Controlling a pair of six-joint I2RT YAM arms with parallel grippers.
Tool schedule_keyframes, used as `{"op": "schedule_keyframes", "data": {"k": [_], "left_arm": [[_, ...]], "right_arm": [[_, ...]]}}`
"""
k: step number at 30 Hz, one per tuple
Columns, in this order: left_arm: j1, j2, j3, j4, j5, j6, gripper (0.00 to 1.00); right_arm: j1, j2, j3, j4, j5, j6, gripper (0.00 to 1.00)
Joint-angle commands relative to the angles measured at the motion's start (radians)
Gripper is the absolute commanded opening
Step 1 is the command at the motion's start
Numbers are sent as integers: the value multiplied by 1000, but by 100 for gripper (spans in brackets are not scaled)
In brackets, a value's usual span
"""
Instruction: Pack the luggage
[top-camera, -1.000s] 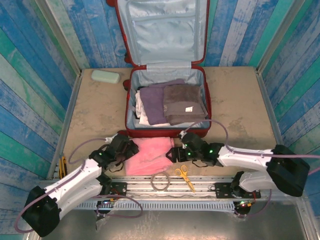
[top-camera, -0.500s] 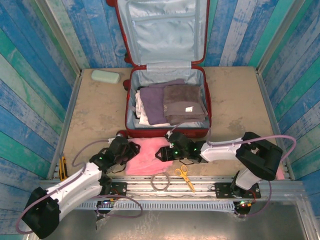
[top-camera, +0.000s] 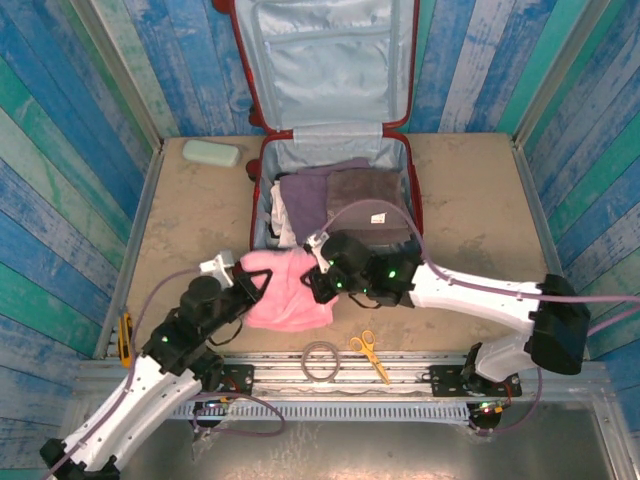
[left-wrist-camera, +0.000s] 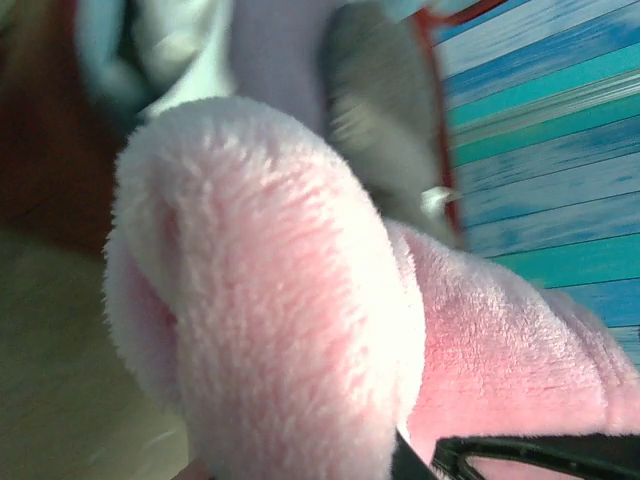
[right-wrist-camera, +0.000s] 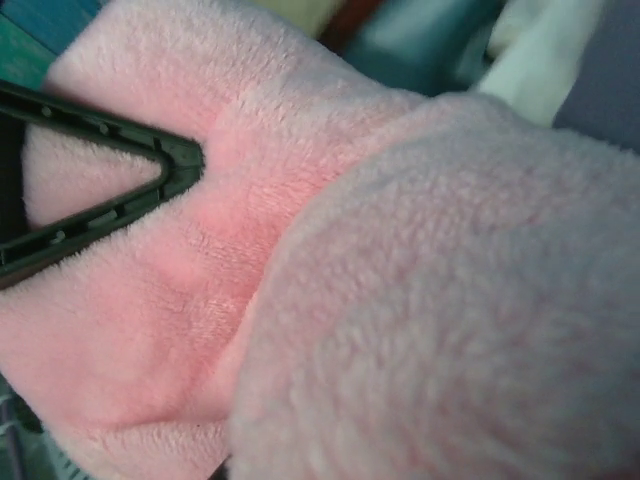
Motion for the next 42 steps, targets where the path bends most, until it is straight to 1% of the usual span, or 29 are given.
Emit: {"op": "schedule_keyframes", "data": {"k": [1,3,5,6,7,9,10,11,12,13,14,16,18,21,23,25,27,28,32,35,38,40,41,42], "left_arm": [[-5,29,-25,185,54,15,1],[-13,90,-39,300,70,11,3],[-42,154,-30,380,27,31,4],[-57,181,-21,405,-1,41,4],[-76,214,-11,428,-45,45,4],[-105,278,-6,501,-103,43,6],[-119,314,-3,537,-134,32,9],[-134,351,-3,571,-160,17,16],[-146,383,-3,599,-181,7,29],[-160,417,0,623,-199,1,45],[-172,448,11,627,-221,-1,56],[-184,498,36,593,-252,9,71],[-188,518,61,513,-296,14,77],[-188,499,82,385,-393,27,81],[-188,470,92,318,-459,41,82],[-188,437,104,269,-519,66,83],[-188,407,119,228,-567,97,84],[-188,397,127,205,-590,109,86],[-188,366,160,116,-661,157,89],[-188,346,171,70,-704,179,91],[-188,322,171,49,-740,196,93],[-188,312,173,50,-761,214,95],[-186,311,176,51,-772,225,95],[-186,313,181,54,-779,238,96]], "right_arm": [[5,-29,124,-178,217,-233,1],[4,-25,166,-172,308,-344,0],[3,-10,214,-152,413,-469,1],[0,-2,226,-133,445,-525,0],[-9,8,239,-107,466,-585,1],[-36,33,267,-73,449,-681,1],[-56,51,279,-56,436,-723,1],[-81,71,293,-39,422,-755,0],[-104,89,304,-28,399,-781,1],[-132,112,316,-16,380,-807,1],[-159,136,328,-1,363,-833,0],[-205,186,342,27,322,-905,1],[-233,246,351,77,330,-997,1],[-255,352,396,114,358,-1119,1],[-260,417,427,138,353,-1187,1],[-261,479,465,168,359,-1235,1],[-262,531,509,171,339,-1269,1],[-262,554,526,176,326,-1286,1],[-265,611,540,242,268,-1366,1],[-268,638,520,328,242,-1436,1],[-271,657,517,399,230,-1483,1],[-281,675,537,404,212,-1499,1],[-286,690,555,404,213,-1502,4],[-290,708,575,401,220,-1502,11]]}}
